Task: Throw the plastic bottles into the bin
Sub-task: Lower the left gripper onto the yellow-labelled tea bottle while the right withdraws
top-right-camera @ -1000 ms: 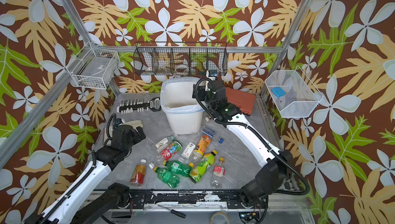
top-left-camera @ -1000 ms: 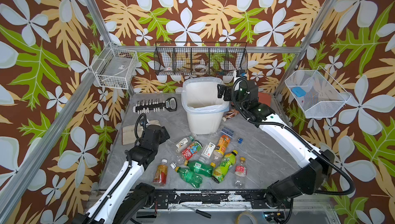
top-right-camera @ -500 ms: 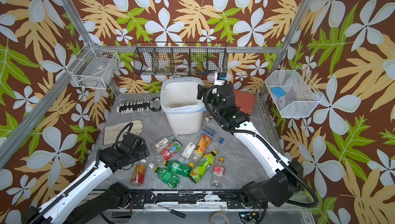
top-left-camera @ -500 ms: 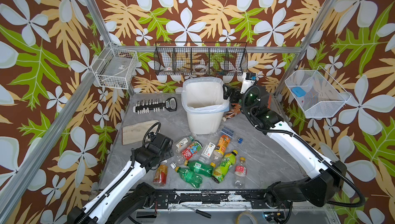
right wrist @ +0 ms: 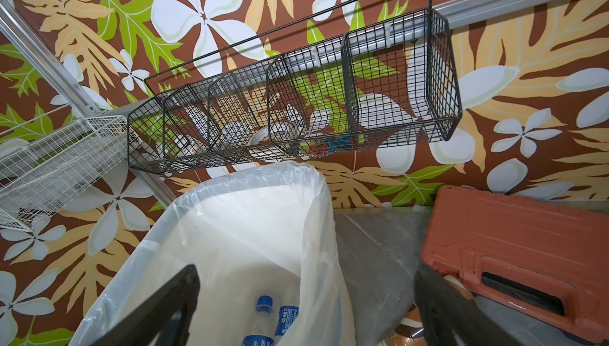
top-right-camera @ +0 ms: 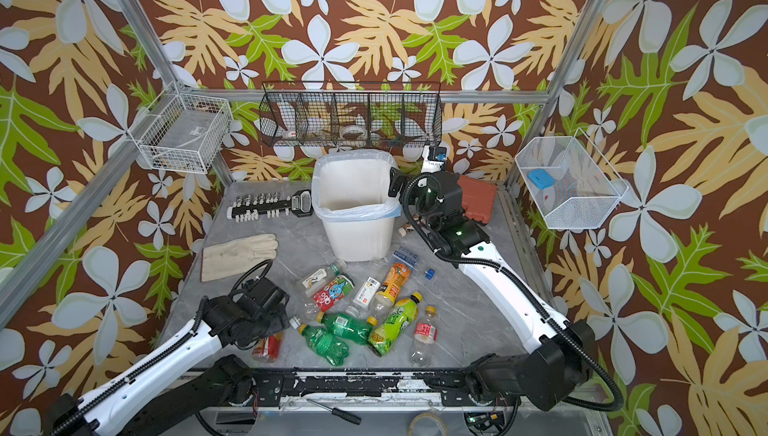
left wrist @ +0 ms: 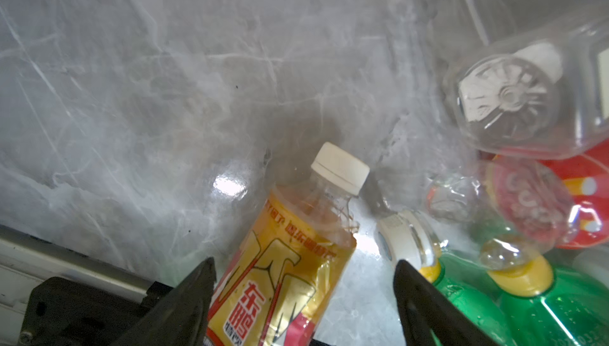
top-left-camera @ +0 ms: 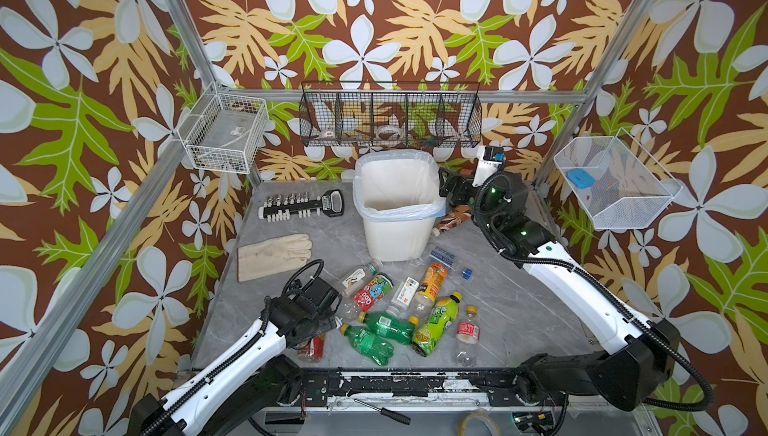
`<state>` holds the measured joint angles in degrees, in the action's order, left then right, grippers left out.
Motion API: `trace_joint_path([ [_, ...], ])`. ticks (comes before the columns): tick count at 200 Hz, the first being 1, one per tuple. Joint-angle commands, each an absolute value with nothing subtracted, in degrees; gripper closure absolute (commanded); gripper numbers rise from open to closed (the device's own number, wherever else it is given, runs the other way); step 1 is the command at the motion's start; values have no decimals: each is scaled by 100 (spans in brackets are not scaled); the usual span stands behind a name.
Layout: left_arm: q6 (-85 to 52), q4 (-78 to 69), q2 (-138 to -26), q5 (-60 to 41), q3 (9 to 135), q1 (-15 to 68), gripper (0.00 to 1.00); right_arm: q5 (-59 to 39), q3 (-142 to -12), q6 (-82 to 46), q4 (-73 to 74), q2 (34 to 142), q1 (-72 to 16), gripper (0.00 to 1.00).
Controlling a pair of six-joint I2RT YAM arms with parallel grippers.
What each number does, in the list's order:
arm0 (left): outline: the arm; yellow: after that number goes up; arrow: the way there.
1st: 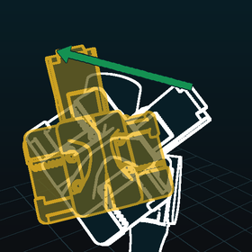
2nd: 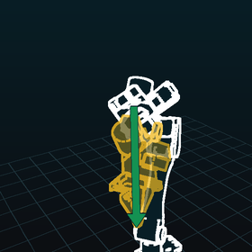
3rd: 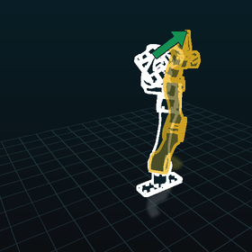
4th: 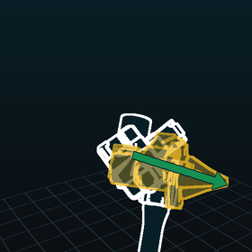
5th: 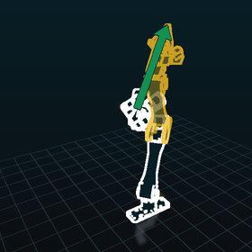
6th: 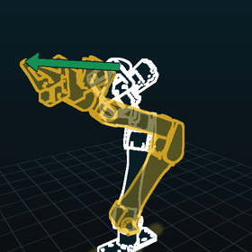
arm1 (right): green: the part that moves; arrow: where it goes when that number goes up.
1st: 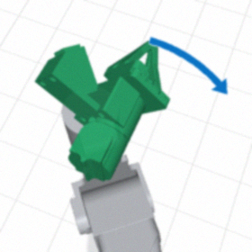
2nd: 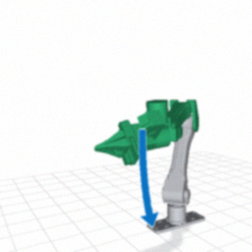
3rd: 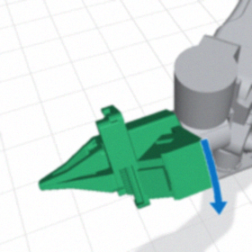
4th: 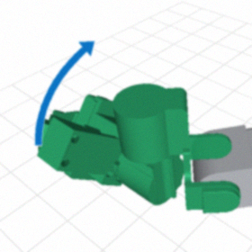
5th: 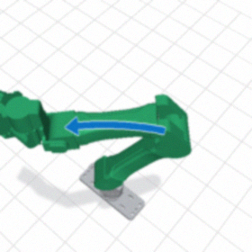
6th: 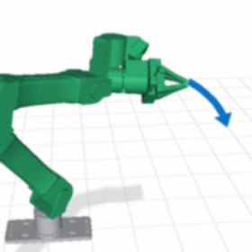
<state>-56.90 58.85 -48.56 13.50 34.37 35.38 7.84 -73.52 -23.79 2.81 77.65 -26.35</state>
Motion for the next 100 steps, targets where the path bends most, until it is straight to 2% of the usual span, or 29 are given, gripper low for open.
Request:
trace_joint_path([
  [1, -5866, 6028, -4865, 1337, 3419, 3595, 14, 827, -7324, -2438, 422, 7718, -2628, 0],
  [100, -6205, 5692, -5373, 1592, 3277, 3776, 21, 801, -7138, -2443, 511, 7577, -2558, 0],
])
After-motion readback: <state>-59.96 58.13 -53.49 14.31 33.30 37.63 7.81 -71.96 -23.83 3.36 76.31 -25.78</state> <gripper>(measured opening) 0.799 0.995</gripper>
